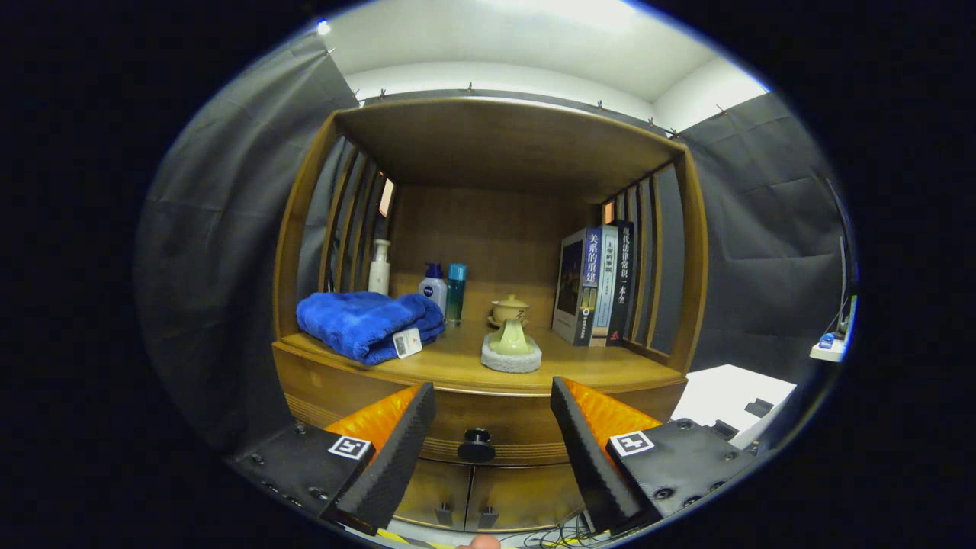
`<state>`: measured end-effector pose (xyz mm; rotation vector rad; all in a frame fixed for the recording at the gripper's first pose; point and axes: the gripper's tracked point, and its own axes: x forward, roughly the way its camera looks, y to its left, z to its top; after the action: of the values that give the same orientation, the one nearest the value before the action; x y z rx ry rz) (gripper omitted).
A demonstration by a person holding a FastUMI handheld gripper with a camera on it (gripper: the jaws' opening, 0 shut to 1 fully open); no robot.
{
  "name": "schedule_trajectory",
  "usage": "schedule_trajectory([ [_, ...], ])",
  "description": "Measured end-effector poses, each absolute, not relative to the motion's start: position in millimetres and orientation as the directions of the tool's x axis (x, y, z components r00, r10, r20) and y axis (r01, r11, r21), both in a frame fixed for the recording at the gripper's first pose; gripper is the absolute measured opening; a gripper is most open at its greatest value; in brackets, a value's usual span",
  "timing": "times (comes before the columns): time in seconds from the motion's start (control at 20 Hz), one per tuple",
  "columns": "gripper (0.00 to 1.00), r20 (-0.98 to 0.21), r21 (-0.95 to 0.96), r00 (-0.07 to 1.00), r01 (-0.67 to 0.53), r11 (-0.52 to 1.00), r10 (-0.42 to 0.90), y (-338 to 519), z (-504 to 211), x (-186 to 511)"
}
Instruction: Pull open the drawer, take out the items inside it, and place them on the countertop above the cabinet.
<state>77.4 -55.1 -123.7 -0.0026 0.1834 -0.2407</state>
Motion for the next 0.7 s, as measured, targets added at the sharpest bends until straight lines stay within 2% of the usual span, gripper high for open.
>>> schedule_trajectory([
  [0.7,0.98,-0.098,-0.013,0.981,0.169,0.986,-0.169,-25.9,-47.4,-9.2],
])
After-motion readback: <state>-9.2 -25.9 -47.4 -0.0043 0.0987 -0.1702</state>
